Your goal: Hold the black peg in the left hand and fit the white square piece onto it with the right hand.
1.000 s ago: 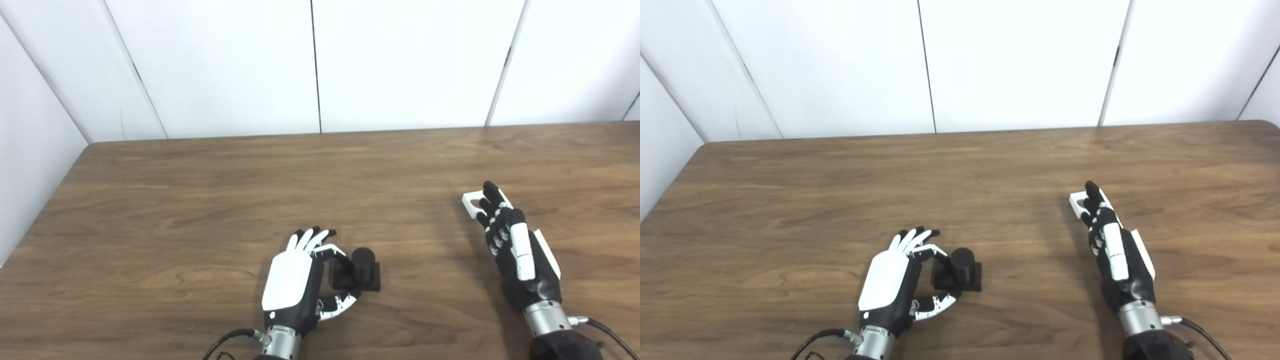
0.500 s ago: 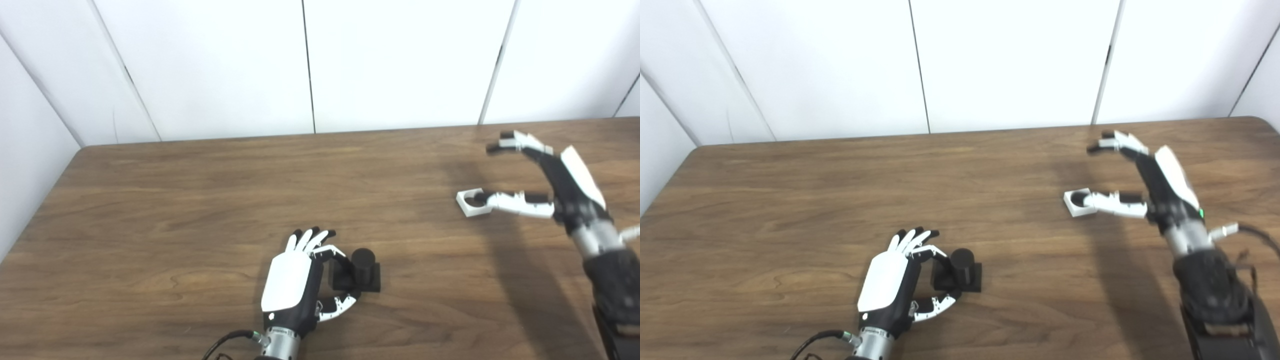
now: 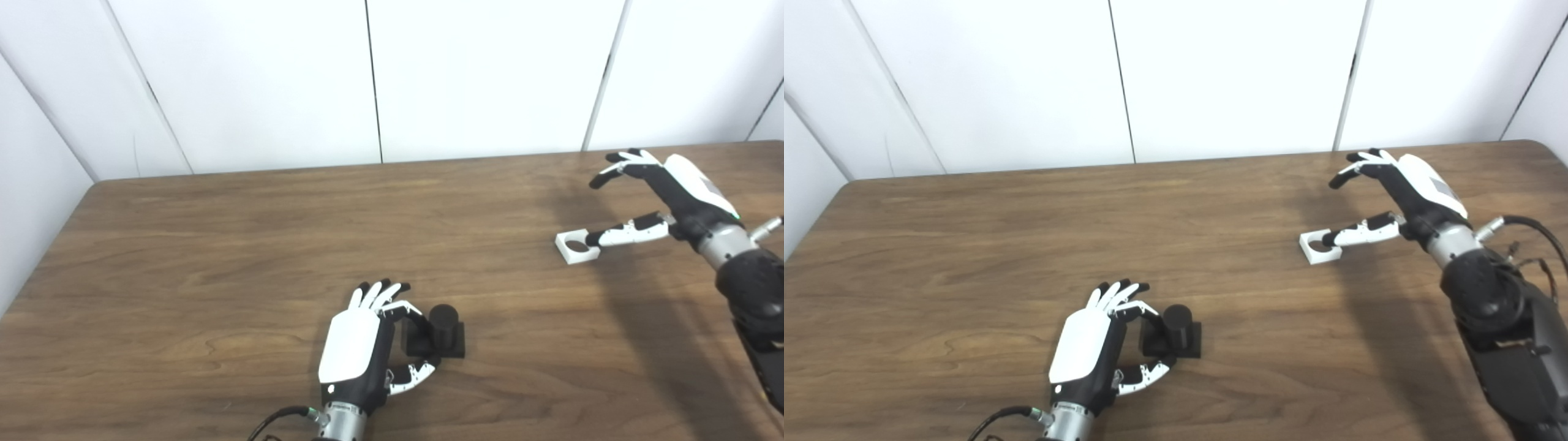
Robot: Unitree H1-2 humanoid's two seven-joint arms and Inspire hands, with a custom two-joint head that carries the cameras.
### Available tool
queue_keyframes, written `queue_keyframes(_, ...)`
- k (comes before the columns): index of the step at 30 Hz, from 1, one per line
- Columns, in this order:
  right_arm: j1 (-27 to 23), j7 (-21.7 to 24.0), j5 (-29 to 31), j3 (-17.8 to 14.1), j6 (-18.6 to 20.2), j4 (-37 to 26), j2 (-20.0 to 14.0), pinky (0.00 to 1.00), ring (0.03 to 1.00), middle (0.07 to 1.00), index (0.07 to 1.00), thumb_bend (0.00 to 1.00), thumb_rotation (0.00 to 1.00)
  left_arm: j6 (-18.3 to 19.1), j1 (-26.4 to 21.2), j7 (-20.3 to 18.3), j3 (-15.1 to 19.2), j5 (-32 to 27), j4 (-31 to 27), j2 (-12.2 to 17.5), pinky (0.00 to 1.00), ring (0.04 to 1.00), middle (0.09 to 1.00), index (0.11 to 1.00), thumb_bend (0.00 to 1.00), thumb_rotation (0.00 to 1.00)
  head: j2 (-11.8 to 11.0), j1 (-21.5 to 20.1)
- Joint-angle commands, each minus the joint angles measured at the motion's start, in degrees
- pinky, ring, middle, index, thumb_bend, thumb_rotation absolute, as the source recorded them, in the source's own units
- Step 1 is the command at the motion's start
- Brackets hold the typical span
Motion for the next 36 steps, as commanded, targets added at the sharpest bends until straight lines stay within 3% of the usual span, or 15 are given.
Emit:
queue_keyframes(1, -3.5, 0.8, -1.4, 0.6, 0.2, 1.4, -1.8, 0.96, 0.982, 0.904, 0.642, 0.94, 0.22, 0.2, 2.9, -0.7, -1.4, 0.8, 2.1, -1.2, 1.0, 0.945, 0.878, 0.492, 0.51, 0.08, 0.0, 0.0)
queue_keyframes(6, -5.2, 1.9, -2.3, 1.8, 0.9, 4.7, -1.9, 0.99, 0.986, 0.907, 0.631, 0.93, 0.23, 0.6, 2.9, -1.3, -1.3, 1.1, 1.8, -1.3, 0.99, 0.946, 0.878, 0.492, 0.52, 0.08, -0.2, -0.3)
queue_keyframes(13, -6.9, 1.8, -3.2, 3.8, -1.5, 9.6, -1.8, 0.97, 0.987, 0.906, 0.62, 0.94, 0.27, 0.0, 2.7, -1.0, -1.2, 0.8, 2.2, -1.4, 1.0, 0.946, 0.878, 0.492, 0.52, 0.08, -0.3, -0.4)
queue_keyframes(23, -9.5, 4.6, -6.9, 9.1, -2.0, 11.7, -3.1, 1.0, 1.0, 0.943, 0.644, 0.91, 0.24, 0.1, 2.5, -0.9, -1.1, 1.1, 2.4, -1.5, 0.99, 0.942, 0.877, 0.492, 0.52, 0.08, -0.3, -0.3)
queue_keyframes(36, -11.2, 5.7, -8.5, 12.1, -3.8, 13.7, -3.0, 1.0, 1.0, 0.933, 0.64, 0.93, 0.24, 0.4, 2.2, -0.9, -1.0, 1.1, 2.7, -2.0, 0.99, 0.944, 0.881, 0.492, 0.51, 0.08, -0.3, 0.2)
